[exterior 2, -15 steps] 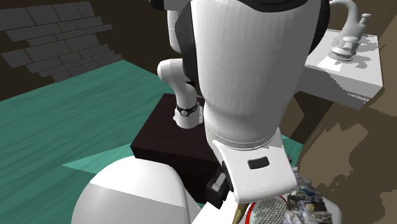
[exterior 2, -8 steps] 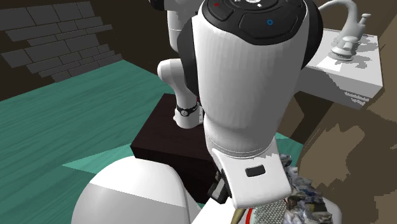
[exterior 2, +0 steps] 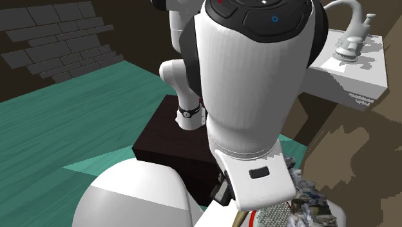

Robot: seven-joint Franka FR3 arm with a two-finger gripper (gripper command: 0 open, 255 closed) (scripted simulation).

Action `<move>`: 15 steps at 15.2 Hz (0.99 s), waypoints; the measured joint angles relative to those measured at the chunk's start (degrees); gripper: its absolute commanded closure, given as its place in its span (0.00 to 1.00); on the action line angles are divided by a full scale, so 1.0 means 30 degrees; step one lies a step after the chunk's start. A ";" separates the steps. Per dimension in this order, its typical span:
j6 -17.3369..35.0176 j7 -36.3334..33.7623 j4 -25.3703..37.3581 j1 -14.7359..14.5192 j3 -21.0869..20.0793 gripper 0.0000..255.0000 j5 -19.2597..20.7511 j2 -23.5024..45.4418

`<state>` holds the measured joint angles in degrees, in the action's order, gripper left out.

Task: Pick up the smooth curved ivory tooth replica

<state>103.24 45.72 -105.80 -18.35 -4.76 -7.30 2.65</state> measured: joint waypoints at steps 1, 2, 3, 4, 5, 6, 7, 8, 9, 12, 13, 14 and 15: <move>-0.0205 -0.0009 0.0181 0.0007 0.0006 1.00 0.0006 -0.0007; -0.0403 -0.0063 0.0337 -0.0007 -0.0007 1.00 0.0007 -0.0047; -0.0675 -0.0119 0.0625 -0.0018 -0.0017 1.00 0.0012 -0.0034; -0.0923 -0.0097 0.0806 0.0008 0.0005 1.00 0.0016 -0.0095; -0.1142 -0.0096 0.1023 0.0025 0.0021 1.00 0.0023 -0.0095; -0.1398 -0.0147 0.1216 0.0016 0.0013 1.00 0.0022 -0.0160; -0.1625 -0.0189 0.1493 0.0009 0.0006 1.00 0.0031 -0.0115; -0.1880 -0.0202 0.1781 0.0019 0.0015 1.00 0.0041 -0.0078; -0.2147 -0.0220 0.2057 0.0029 0.0024 1.00 0.0047 -0.0070; -0.2918 -0.0313 0.2772 0.0029 0.0023 1.00 0.0048 -0.0136; -0.3218 -0.0344 0.3109 0.0035 0.0028 1.00 0.0057 -0.0099; -0.3429 -0.0386 0.3318 0.0027 0.0021 1.00 0.0057 -0.0104; -0.3589 -0.0401 0.3504 0.0029 0.0022 1.00 0.0060 -0.0077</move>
